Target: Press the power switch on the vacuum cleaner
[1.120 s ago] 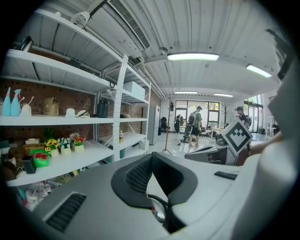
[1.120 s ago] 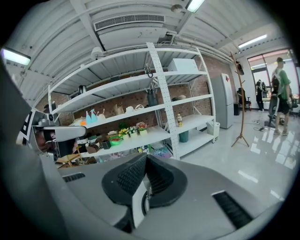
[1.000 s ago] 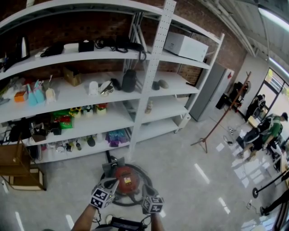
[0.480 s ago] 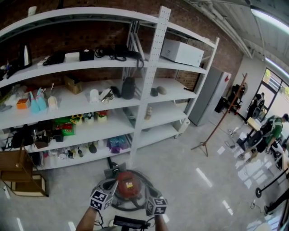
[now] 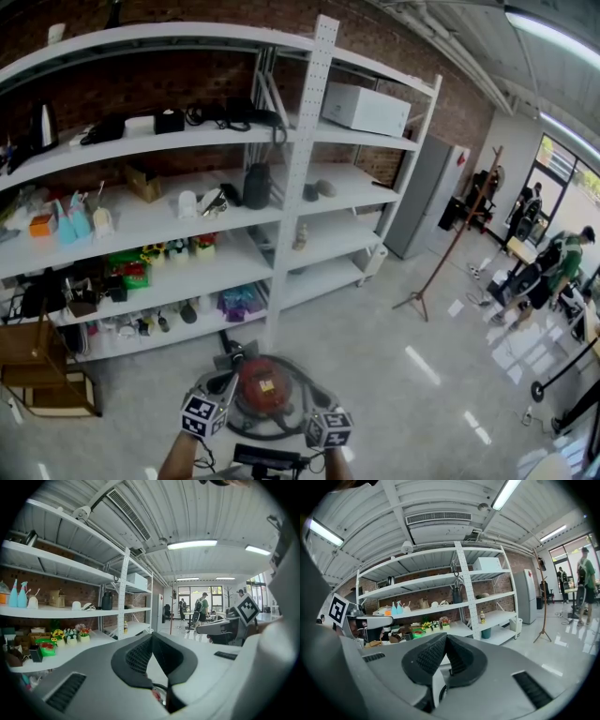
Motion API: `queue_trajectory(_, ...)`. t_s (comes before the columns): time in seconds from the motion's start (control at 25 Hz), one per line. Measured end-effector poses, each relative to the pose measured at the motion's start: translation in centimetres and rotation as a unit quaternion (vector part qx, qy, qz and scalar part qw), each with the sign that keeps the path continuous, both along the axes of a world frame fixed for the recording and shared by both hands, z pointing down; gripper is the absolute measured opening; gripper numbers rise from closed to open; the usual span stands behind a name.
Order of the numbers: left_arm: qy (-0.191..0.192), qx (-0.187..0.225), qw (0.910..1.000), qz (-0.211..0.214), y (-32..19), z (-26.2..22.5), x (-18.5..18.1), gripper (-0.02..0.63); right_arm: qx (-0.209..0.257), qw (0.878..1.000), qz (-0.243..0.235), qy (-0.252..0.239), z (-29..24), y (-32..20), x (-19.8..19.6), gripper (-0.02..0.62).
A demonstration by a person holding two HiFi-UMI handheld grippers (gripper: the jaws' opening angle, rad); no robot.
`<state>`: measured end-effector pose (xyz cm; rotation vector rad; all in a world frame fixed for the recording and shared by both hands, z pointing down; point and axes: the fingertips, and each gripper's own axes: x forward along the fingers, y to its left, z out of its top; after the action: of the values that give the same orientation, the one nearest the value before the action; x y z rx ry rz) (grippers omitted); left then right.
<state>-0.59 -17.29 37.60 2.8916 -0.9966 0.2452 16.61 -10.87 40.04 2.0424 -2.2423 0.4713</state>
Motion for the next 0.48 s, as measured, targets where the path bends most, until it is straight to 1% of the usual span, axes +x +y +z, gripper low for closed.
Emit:
queue_trajectory(0.2,-0.004,0.006,1.0,-0.003,-0.1,-0.1,-0.5,0.006,0.013,1.0,0.007,-0.001,-0.8,0.4,0.3,0.012)
queue_trajectory(0.48,-0.01,0.005,0.9999,-0.013,-0.6,-0.2,-1.5,0.006,0.012,1.0,0.019,0.001,-1.3,0.6,1.3,0.012)
